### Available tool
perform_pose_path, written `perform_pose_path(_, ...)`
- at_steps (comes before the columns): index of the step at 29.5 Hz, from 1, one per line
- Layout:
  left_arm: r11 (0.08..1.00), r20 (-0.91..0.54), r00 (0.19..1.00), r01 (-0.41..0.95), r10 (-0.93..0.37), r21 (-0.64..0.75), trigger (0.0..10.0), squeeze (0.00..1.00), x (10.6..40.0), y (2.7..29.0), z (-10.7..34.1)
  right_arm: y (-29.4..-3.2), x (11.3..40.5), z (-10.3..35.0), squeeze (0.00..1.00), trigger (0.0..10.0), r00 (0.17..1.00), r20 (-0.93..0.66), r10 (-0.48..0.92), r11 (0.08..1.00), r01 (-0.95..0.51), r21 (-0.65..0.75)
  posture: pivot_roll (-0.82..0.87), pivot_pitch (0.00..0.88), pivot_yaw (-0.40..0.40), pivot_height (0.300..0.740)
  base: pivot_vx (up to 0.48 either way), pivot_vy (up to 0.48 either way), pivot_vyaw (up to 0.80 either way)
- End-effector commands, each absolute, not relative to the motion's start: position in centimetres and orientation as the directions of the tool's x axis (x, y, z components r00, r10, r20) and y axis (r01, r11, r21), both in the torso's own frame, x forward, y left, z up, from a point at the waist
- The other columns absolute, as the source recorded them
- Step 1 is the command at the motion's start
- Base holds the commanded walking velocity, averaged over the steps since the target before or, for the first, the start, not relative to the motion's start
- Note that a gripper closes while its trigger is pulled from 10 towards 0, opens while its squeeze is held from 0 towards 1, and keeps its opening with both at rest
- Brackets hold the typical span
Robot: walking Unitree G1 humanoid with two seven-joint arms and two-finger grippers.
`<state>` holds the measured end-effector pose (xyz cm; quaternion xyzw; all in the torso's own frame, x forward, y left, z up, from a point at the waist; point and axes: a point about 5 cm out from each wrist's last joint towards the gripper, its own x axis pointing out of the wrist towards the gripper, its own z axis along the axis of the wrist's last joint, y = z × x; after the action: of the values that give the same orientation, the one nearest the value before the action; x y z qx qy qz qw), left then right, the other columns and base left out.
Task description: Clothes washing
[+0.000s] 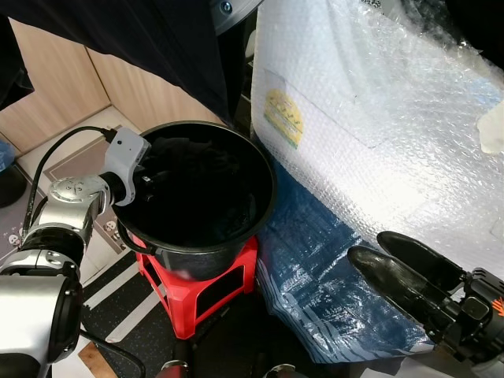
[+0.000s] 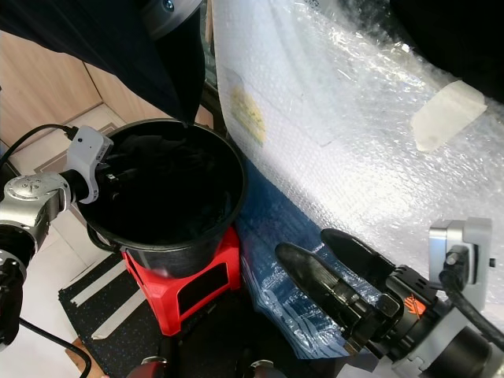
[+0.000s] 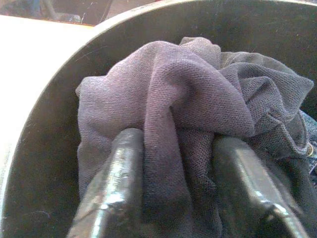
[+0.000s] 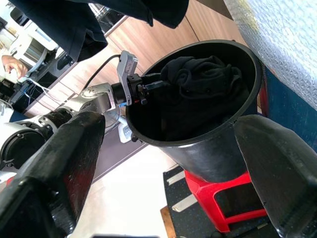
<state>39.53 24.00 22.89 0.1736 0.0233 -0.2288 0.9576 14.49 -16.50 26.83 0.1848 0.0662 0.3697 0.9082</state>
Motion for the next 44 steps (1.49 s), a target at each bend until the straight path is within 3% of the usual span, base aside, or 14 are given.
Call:
perform_pose_path(1, 0.841, -0.172, 0.895, 0.445, -0.411, 0.306, 0.0, 0.00, 39.2, 24.8, 21.8, -16.1, 14.0, 26.8, 0.00, 10.0, 0.700, 0.009, 0.714, 0.644, -0.663, 0.382, -0.25, 0.436, -0.092, 0.740, 0.000, 0.000, 0.00)
perform_pose_path(15, 0.843, -0.170, 0.907, 0.422, -0.386, 0.334, 0.0, 0.00, 39.0, 25.7, 22.2, -16.1, 14.4, 26.8, 0.00, 10.0, 0.695, 0.011, 0.719, 0.640, -0.668, 0.380, -0.23, 0.420, -0.095, 0.740, 0.000, 0.000, 0.00)
perform_pose_path(24, 0.828, -0.117, 0.928, 0.368, -0.353, 0.423, 0.0, 0.00, 39.1, 25.9, 23.7, -16.1, 14.9, 26.7, 0.00, 10.0, 0.691, 0.026, 0.722, 0.636, -0.679, 0.367, -0.22, 0.388, -0.091, 0.740, 0.000, 0.000, 0.00)
perform_pose_path(25, 0.819, -0.098, 0.929, 0.361, -0.356, 0.445, 0.2, 0.00, 39.2, 25.7, 24.1, -16.1, 15.0, 26.6, 0.00, 10.0, 0.690, 0.027, 0.723, 0.635, -0.680, 0.366, -0.22, 0.382, -0.089, 0.740, 0.000, 0.000, 0.00)
perform_pose_path(26, 0.810, -0.077, 0.928, 0.357, -0.365, 0.466, 4.9, 0.00, 39.3, 25.2, 24.6, -16.1, 15.2, 26.5, 0.00, 10.0, 0.689, 0.029, 0.724, 0.634, -0.682, 0.364, -0.22, 0.376, -0.087, 0.740, 0.000, 0.000, 0.00)
perform_pose_path(27, 0.810, -0.077, 0.928, 0.357, -0.365, 0.466, 4.9, 0.00, 39.3, 25.2, 24.6, -16.1, 15.2, 26.5, 0.00, 10.0, 0.689, 0.029, 0.724, 0.634, -0.682, 0.364, -0.22, 0.376, -0.087, 0.740, 0.000, 0.000, 0.00)
perform_pose_path(28, 0.799, -0.043, 0.924, 0.351, -0.380, 0.488, 10.0, 0.00, 39.5, 24.6, 25.2, -16.1, 15.3, 26.5, 0.00, 10.0, 0.688, 0.031, 0.725, 0.633, -0.684, 0.363, -0.21, 0.370, -0.084, 0.740, 0.000, 0.000, 0.00)
perform_pose_path(33, 0.771, 0.075, 0.893, 0.339, -0.444, 0.539, 10.0, 0.00, 39.7, 22.0, 27.0, -16.0, 15.8, 26.1, 0.00, 10.0, 0.683, 0.040, 0.729, 0.629, -0.691, 0.356, -0.21, 0.348, -0.075, 0.740, 0.000, 0.000, 0.00)
perform_pose_path(39, 0.750, 0.108, 0.868, 0.349, -0.485, 0.561, 10.0, 0.00, 39.6, 20.5, 27.3, -16.0, 16.1, 26.0, 0.00, 10.0, 0.682, 0.044, 0.730, 0.628, -0.695, 0.349, -0.20, 0.337, -0.069, 0.740, 0.000, 0.000, 0.00)
perform_pose_path(41, 0.723, 0.146, 0.819, 0.388, -0.555, 0.572, 10.0, 0.00, 39.2, 17.8, 27.4, -16.1, 16.5, 25.8, 0.00, 10.0, 0.679, 0.051, 0.732, 0.628, -0.702, 0.334, -0.20, 0.320, -0.058, 0.740, 0.000, 0.000, 0.00)
perform_pose_path(44, 0.707, 0.169, 0.786, 0.411, -0.595, 0.576, 10.0, 0.00, 38.6, 16.2, 27.2, -16.1, 16.7, 25.6, 0.00, 10.0, 0.679, 0.053, 0.732, 0.630, -0.705, 0.325, -0.19, 0.314, -0.056, 0.740, 0.000, 0.000, 0.00)
